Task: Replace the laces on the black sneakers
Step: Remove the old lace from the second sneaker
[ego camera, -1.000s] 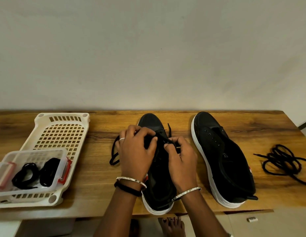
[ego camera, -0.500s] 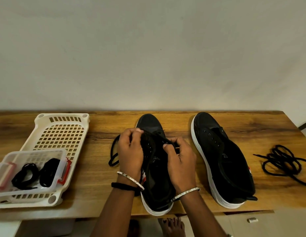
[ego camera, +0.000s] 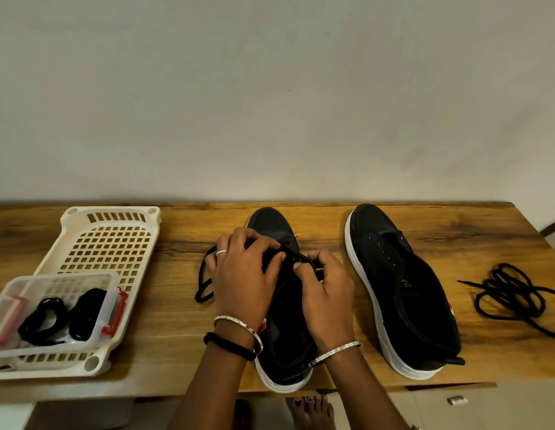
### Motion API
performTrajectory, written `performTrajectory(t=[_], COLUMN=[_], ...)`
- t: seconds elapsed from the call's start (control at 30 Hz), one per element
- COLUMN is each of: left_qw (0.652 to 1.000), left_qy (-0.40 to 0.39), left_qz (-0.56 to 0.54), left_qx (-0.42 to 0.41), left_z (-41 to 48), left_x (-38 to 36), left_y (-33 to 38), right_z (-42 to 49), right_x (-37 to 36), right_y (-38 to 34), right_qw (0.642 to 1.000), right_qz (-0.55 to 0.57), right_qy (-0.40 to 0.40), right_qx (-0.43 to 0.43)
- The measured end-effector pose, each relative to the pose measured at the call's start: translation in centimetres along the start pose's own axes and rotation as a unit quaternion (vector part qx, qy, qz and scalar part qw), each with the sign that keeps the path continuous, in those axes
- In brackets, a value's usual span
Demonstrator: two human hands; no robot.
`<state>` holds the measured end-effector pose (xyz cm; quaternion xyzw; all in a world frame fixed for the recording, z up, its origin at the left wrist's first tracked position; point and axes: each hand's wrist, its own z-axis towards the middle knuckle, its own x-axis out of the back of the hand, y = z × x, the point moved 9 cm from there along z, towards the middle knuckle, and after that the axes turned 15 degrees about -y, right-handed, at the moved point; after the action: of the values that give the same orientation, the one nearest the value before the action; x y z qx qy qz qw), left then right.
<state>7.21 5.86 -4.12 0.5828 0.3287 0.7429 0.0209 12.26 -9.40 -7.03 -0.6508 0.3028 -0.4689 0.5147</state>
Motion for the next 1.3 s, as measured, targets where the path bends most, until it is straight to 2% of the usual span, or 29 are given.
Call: performTrajectory(t=[0.2,0.27,0.33,0.37,0.4,0.5,0.53,0.57,0.6,0.63,0.67,0.73,0.77,0.8,0.83,0.9,1.0,1.07,1.17,1.3], left_qw=[0.999,0.993,0.954,0.921,0.871,0.650,0.600,0.577,0.589,0.637,0.712,0.876,0.930,0.959,0.972,0.978,0.989,0.992,0.993,0.993], left_qy=[0.017,0.028,0.046,0.042,0.036,0.027,0.034,0.044,0.052,0.056,0.059,0.080,0.091,0.100,0.106,0.109,0.058,0.020,-0.010,-0.005], left_qz=[0.009,-0.110,-0.296,-0.387,-0.487,-0.751,-0.790,-0.805,-0.795,-0.756,-0.685,-0.457,-0.338,-0.252,-0.203,-0.178,-0.115,-0.038,0.000,-0.064], left_qx=[-0.033,-0.030,0.000,0.029,0.058,0.112,0.121,0.129,0.136,0.140,0.144,0.133,0.111,0.082,0.055,0.001,-0.078,-0.115,-0.119,-0.096], left_z=[0.0,0.1,0.2,0.2,0.2,0.1,0.1,0.1,0.1,0.1,0.0,-0.1,-0.1,-0.1,-0.1,-0.2,-0.6,-1.1,-1.4,-1.1], left_x=[0.0,0.1,0.0,-0.3,-0.9,-2.2,-2.1,-2.0,-1.7,-1.3,-0.8,0.9,1.6,2.0,2.4,3.1,2.9,2.2,1.6,1.9], left_y=[0.4,-0.4,-1.8,-2.5,-3.2,-4.1,-4.5,-5.1,-5.7,-6.1,-6.5,-6.7,-6.1,-5.4,-4.5,-3.0,-0.4,0.9,0.9,-0.7], right_z=[0.0,0.0,0.0,0.0,0.0,0.0,0.0,0.0,0.0,0.0,-0.1,-0.2,-0.2,-0.2,-0.2,-0.1,0.3,0.7,1.2,1.3], right_x=[0.0,0.0,0.1,0.0,0.0,0.2,0.2,0.1,0.1,0.1,0.1,0.1,0.1,0.1,0.2,0.3,0.7,1.1,1.1,0.0], right_y=[0.1,0.1,0.0,0.0,0.0,0.2,0.2,0.3,0.3,0.3,0.2,0.1,0.0,-0.1,-0.3,-1.1,-2.4,-2.8,-3.2,-3.7], right_qw=[1.000,1.000,1.000,1.000,1.000,1.000,1.000,1.000,1.000,1.000,1.000,1.000,1.000,1.000,1.000,1.000,0.997,0.998,0.998,0.994], right_qz=[0.001,0.006,0.007,0.007,0.008,0.009,0.010,0.010,0.011,0.012,0.015,0.017,0.014,0.011,0.010,0.019,0.066,0.043,-0.001,-0.040], right_qy=[0.004,0.005,0.005,0.004,0.004,0.009,0.008,0.007,0.005,0.005,0.005,0.004,0.004,0.002,0.000,-0.009,-0.023,-0.016,-0.013,-0.031], right_qx=[0.001,0.001,0.001,0.001,0.000,-0.004,-0.006,-0.008,-0.008,-0.008,-0.007,-0.005,-0.006,-0.005,-0.004,0.002,0.032,0.048,0.068,0.095])
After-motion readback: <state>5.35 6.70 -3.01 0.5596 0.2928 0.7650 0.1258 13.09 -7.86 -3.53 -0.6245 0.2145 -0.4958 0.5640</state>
